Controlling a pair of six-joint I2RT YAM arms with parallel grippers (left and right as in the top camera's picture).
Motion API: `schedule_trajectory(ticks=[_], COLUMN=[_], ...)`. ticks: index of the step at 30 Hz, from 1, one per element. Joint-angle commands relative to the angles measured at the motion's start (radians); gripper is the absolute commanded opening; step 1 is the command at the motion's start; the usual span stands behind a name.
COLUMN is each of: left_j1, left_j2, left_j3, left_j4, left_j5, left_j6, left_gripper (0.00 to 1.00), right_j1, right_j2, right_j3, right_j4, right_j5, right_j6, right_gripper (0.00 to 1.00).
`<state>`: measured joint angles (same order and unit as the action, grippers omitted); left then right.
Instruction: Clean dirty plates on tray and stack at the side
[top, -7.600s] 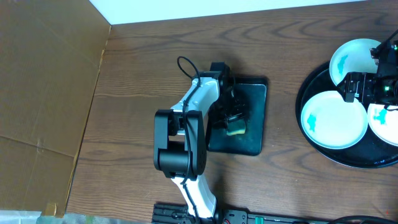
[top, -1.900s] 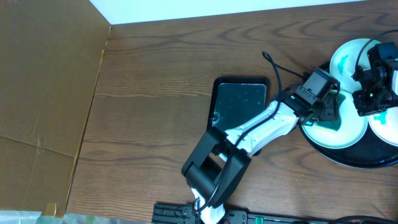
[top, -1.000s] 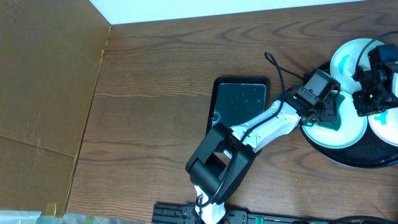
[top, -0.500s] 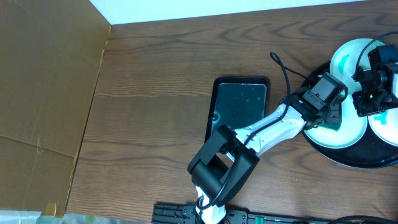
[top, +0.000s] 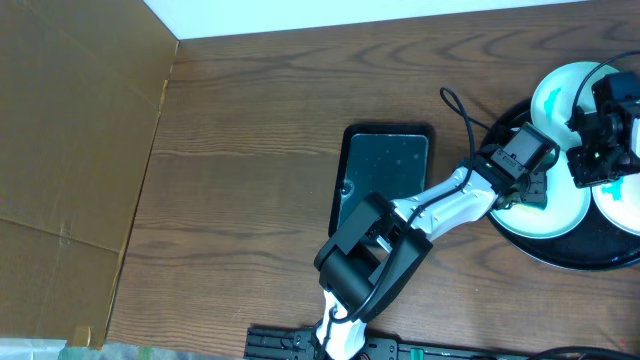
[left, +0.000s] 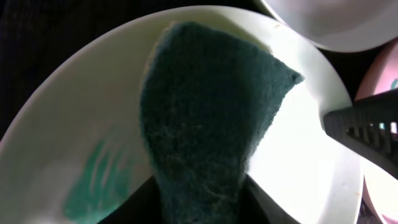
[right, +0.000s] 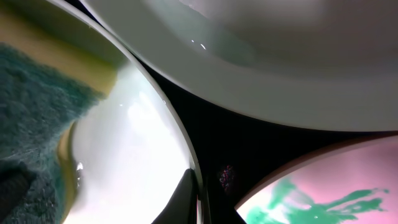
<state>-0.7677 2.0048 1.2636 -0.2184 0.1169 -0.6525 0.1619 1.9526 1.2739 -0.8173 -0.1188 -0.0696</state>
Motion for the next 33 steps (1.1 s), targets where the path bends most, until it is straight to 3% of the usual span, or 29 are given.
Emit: schedule_trajectory(ticks=[1, 7, 11, 13, 22, 29, 33], left_j1=[0.003, 0.002, 0.002, 0.003, 0.003, 0.002, -0.011], left_j2=[-0.019, -0.021, -0.021, -0.025, -0.06, -0.06, -0.06], left_j3=[0.011, 0.011, 0.011, 0.011, 0.012, 0.012, 0.012], left_j4=[-0.003, -0.003, -0.003, -0.004, -0.001, -0.01, -0.022], left_j5=[-0.025, -0.024, -0.024, -0.024, -0.029, -0.096, -0.137], left_j6=[0.013, 0.013, 0.013, 0.013, 0.047, 0.097, 0.136], left_gripper=[0.33, 0.32, 0.65, 0.68, 0.66, 0.53, 0.51], right_j1=[-0.002, -0.002, -0.002, -0.002, -0.001, -0.001, -0.001], right_j2=[-0.016, -0.016, -0.016, -0.016, -0.016, -0.016, -0.016], right_j3=[-0.01, -0.01, -0.01, -0.01, -0.01, -0.01, -0.01], right_j4=[0.003, 0.003, 0.003, 0.003, 0.003, 0.003, 0.003], right_j5=[-0.002, -0.002, -0.002, -0.003, -0.003, -0.003, -0.003], right_j6=[0.002, 0.002, 0.002, 0.002, 0.002, 0.002, 0.002], right_gripper=[0.02, 0.02, 0.02, 0.02, 0.03, 0.03, 0.04])
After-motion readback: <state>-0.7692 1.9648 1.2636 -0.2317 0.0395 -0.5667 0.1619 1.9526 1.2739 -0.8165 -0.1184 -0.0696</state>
